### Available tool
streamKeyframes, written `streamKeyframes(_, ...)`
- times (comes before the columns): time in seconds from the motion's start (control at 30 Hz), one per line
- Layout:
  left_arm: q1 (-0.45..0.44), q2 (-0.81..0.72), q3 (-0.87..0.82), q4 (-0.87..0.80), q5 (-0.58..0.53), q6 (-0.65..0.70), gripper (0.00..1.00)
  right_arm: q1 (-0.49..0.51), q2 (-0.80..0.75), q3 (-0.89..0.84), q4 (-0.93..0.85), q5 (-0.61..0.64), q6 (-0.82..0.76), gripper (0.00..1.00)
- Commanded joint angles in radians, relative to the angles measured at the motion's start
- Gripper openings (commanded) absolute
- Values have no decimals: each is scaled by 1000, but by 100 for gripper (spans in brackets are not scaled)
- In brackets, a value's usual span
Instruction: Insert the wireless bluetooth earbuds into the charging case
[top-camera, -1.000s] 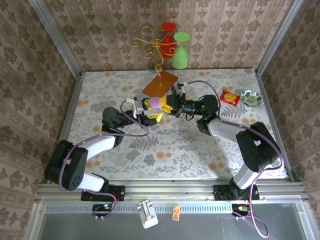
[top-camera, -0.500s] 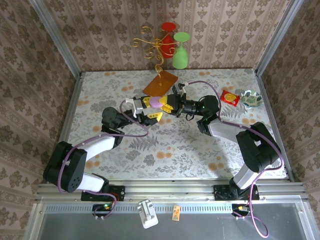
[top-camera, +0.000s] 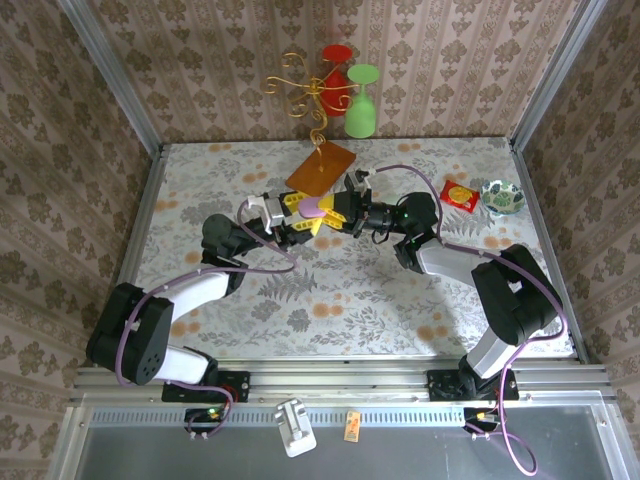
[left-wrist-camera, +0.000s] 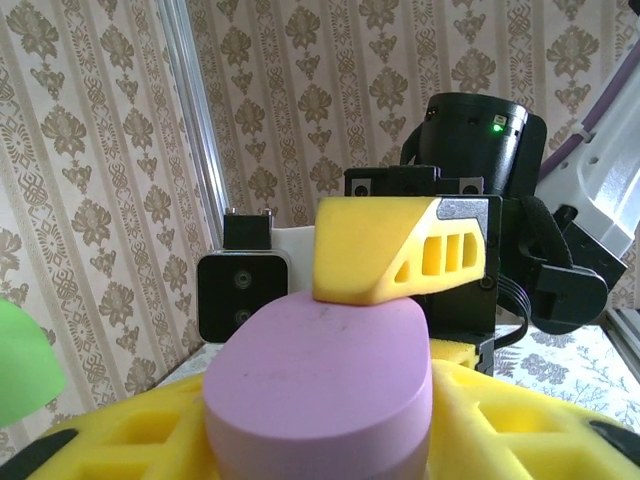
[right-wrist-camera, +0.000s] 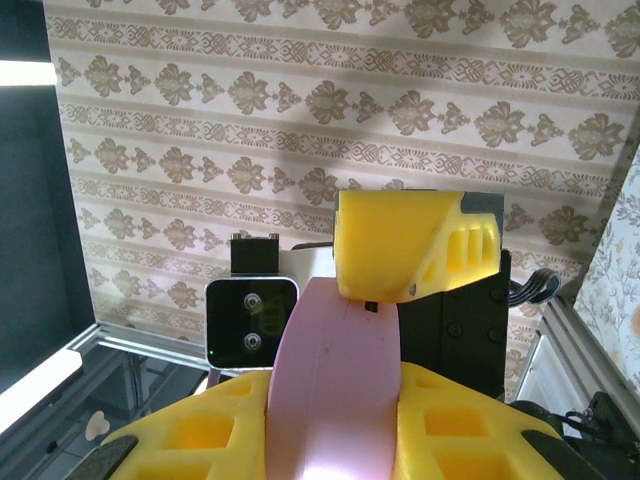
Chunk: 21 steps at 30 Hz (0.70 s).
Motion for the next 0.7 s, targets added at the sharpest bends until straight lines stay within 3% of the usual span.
streamKeyframes(0.0,-4,-11,17,42,63,-10,40,-5,-21,13,17,11,5,7)
streamKeyframes(0.17,-8,3,30,41,110,-35,28,-5,-14,12,17,13,11,8)
streamKeyframes(0.27,-7,8,33,40,128,-44,21,-5,-13,11,17,14,11,16)
streamKeyframes(0.47,9,6,27,40,122,-77,14,-29,-47,-1,-30,23,-89,59)
streamKeyframes(0.57,13,0,13,38,127,-88,13,-47,-102,8,-283,2,-293,72)
streamKeyframes(0.67,13,-10,-7,25,139,-103,13,-58,-182,68,-706,24,-659,82)
